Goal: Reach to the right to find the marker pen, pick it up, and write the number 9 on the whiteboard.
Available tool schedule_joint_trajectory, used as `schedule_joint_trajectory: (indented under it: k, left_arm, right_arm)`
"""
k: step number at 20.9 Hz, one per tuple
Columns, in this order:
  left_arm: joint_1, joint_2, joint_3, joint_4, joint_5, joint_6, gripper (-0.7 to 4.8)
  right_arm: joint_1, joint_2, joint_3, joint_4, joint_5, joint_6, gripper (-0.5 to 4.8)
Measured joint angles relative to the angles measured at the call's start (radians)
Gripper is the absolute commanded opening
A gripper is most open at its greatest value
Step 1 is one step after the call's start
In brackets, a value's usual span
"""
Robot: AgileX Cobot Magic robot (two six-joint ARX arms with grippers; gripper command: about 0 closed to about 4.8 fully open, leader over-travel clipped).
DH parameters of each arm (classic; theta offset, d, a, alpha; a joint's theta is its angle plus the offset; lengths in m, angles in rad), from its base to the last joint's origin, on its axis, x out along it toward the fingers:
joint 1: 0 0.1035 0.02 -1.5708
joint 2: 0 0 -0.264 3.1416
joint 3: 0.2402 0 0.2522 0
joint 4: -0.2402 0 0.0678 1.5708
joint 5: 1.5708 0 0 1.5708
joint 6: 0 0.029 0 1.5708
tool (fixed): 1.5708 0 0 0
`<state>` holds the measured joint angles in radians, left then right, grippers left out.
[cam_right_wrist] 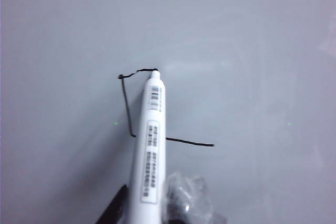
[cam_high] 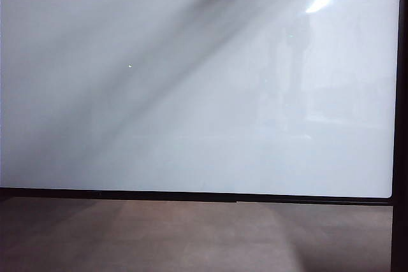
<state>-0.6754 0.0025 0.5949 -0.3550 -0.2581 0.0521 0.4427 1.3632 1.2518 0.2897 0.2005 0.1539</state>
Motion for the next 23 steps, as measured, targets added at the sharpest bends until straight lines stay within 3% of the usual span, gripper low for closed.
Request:
schedule_joint_trajectory:
  k: [10, 23]
  left_arm:
    - [0.000, 0.000, 0.000, -0.001, 0.000, 0.000, -0.05]
    - [0.000, 0.000, 0.000, -0.001, 0.000, 0.000, -0.05]
  right_arm:
    - [-0.065, -0.061, -0.066, -0.013, 0.001, 0.000, -0.06]
    - [-0.064, -0.062, -0.066, -0.011, -0.019, 0.002, -0.06]
